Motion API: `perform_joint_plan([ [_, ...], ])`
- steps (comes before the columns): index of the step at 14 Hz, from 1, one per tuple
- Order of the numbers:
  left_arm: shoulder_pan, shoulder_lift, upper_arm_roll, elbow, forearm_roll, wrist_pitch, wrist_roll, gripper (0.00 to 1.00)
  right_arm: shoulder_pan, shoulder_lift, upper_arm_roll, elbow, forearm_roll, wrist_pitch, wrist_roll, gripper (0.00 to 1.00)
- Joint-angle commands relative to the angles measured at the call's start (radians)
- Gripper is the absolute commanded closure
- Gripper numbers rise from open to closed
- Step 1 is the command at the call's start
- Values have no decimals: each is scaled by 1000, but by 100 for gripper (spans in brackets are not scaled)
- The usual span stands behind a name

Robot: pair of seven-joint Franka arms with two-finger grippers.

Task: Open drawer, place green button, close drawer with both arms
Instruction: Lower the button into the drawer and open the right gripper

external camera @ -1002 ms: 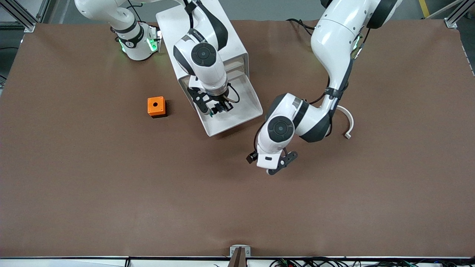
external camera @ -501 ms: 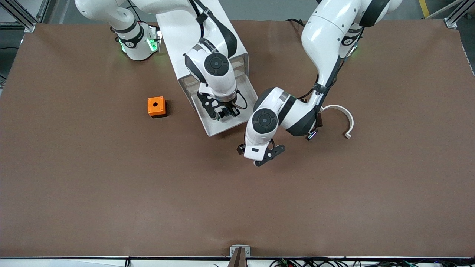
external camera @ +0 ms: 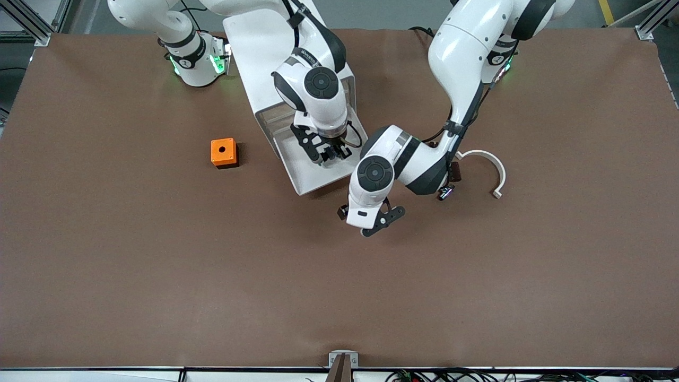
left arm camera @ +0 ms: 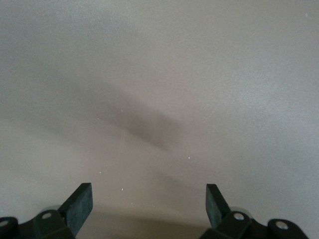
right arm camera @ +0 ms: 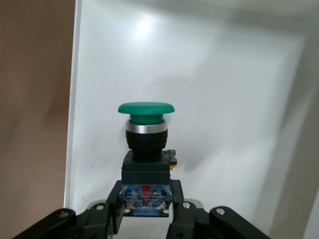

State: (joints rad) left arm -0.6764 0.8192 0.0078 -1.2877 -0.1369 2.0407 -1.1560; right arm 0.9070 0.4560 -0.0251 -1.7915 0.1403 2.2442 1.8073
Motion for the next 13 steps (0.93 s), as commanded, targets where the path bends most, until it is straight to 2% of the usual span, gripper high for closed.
perform_joint_plan([
  [1,-3,-5,1,-2,8,4,-8,0,20,12,-12,18,16,-12,27,100],
  [12,1,-5,-6,-1,-10,4,-5,0,23,38,-12,20,16,-8,30,100],
  [13,3,-5,-8,-1,-45,4,-4,0,23,38,-12,20,16,-9,29,75],
])
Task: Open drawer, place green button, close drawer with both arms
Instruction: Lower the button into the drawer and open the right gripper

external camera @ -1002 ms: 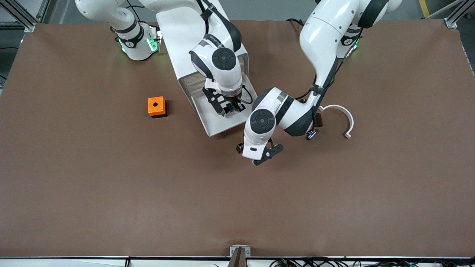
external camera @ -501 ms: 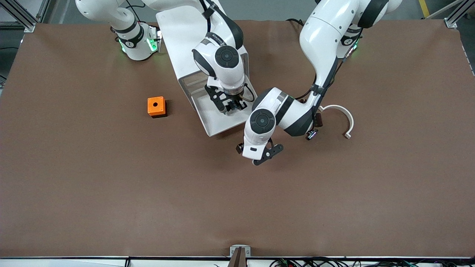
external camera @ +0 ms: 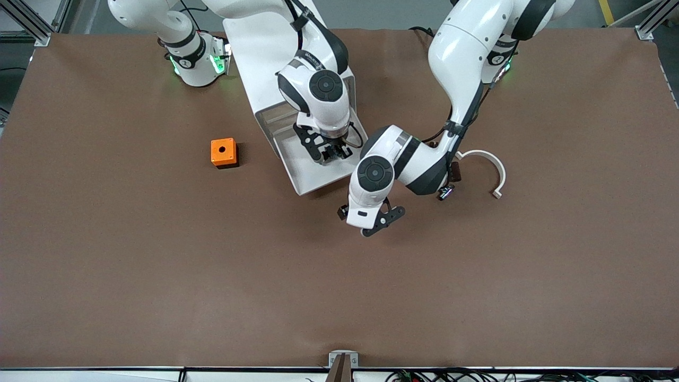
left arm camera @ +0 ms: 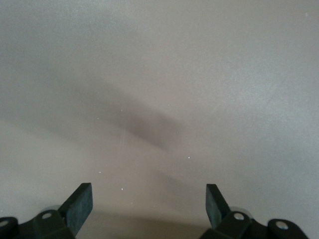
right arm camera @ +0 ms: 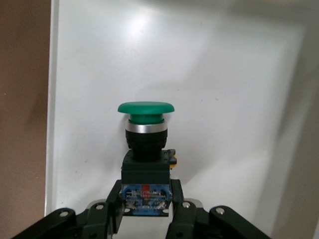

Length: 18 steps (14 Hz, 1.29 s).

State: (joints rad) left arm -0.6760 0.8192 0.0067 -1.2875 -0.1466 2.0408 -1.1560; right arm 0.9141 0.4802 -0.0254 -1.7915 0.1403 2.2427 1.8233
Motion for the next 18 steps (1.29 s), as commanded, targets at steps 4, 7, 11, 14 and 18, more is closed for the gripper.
perform_joint_plan([
  [4,4,-5,-5,-1,-88,4,-2,0,0,11,-14,44,15,-26,-4,0],
  [7,4,-3,-4,-3,-76,4,-2,0,-9,6,-19,118,2,-154,-235,0],
  [11,-1,3,-2,-1,-68,6,-4,0,-69,-17,-24,216,-2,-386,-534,0],
  [14,1,3,-2,-1,-27,6,-4,0,-138,-75,-22,267,-63,-584,-732,0],
  [18,-2,3,-4,-4,-19,6,-5,0,-265,-178,-22,297,-84,-764,-1014,0],
])
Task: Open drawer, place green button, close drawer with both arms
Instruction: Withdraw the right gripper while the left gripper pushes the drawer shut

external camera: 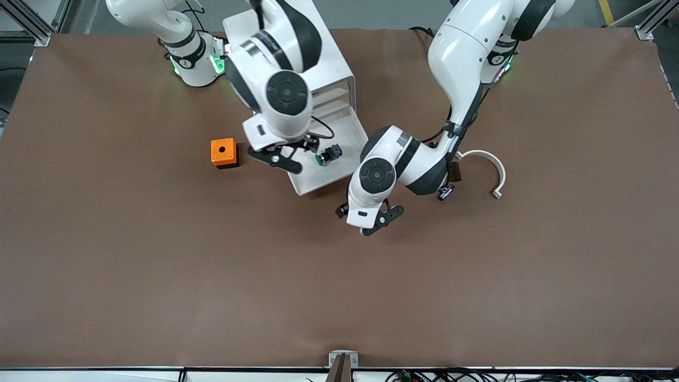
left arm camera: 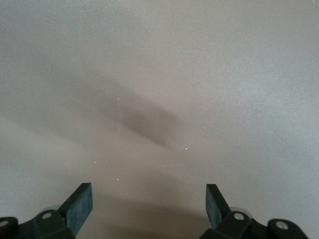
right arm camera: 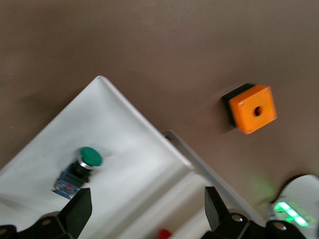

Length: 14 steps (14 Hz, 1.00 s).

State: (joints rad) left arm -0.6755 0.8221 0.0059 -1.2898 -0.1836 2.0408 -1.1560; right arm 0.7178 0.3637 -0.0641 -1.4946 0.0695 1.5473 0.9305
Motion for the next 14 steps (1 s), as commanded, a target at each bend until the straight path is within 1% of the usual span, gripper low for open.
perform_joint_plan([
  [1,-6,0,-4,-12,18,6,-4,0,-108,-84,17,8,-13,-108,-197,0],
  [5,-44,2,-6,-34,12,6,-2,0,-292,-160,15,13,-13,-197,-502,0],
  [7,-68,0,-6,-46,7,6,-2,0,-392,-183,17,13,-11,-204,-615,0],
  [9,-88,-1,-9,-54,4,6,-5,0,-481,-186,17,13,-11,-211,-732,0],
  [12,-95,0,-44,-56,3,6,-7,0,-596,-201,17,13,-11,-217,-834,0],
  [14,-96,-1,-52,-60,3,6,-5,0,-673,-206,15,19,-10,-210,-898,0],
])
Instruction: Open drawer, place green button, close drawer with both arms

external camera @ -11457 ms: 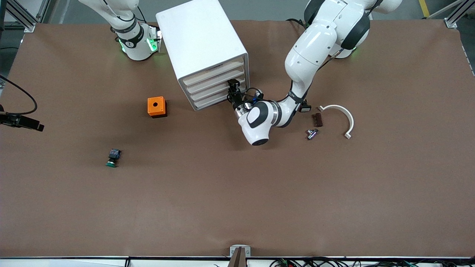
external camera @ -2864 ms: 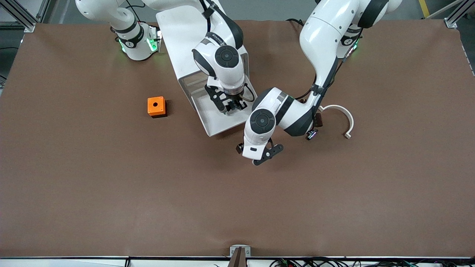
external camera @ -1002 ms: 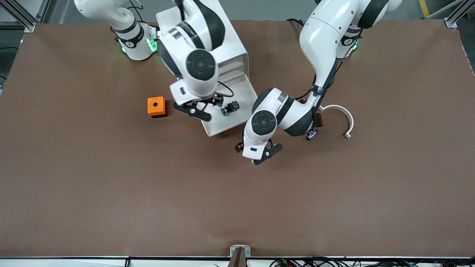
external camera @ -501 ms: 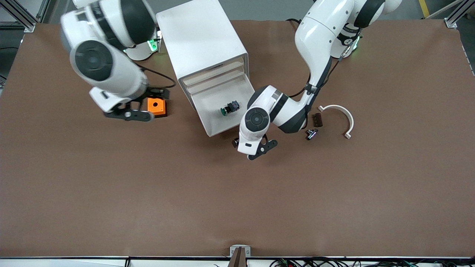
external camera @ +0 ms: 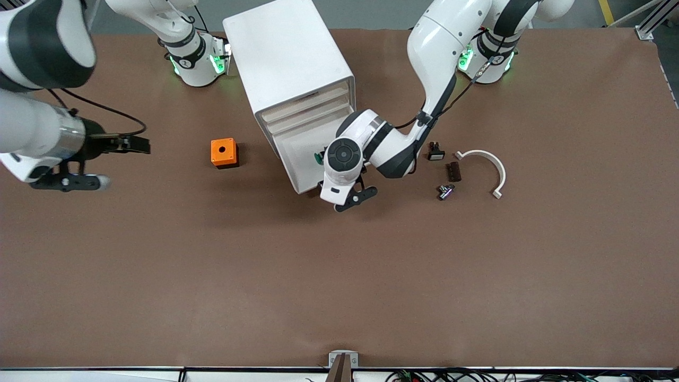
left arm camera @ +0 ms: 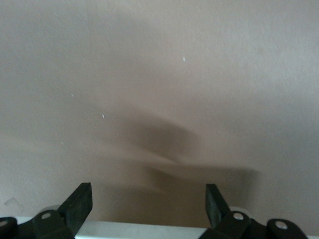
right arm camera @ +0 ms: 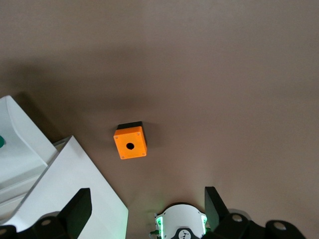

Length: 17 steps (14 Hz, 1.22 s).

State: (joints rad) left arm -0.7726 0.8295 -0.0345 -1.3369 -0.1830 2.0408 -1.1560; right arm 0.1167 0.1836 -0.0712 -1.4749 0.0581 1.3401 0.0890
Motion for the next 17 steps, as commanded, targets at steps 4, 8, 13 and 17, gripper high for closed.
perform_joint_plan([
  [4,3,-9,-51,-14,2,6,-5,0,-130,-18,24,35,-32,37,-130,0],
  [8,3,-7,-90,-22,2,6,-5,0,-124,-15,27,25,-112,60,-133,0],
  [13,3,-6,-127,-34,2,6,-5,0,-134,-19,25,24,-110,73,-184,0],
  [17,3,-7,-162,-54,-45,6,-7,0,-132,-24,25,22,-104,90,-184,0],
])
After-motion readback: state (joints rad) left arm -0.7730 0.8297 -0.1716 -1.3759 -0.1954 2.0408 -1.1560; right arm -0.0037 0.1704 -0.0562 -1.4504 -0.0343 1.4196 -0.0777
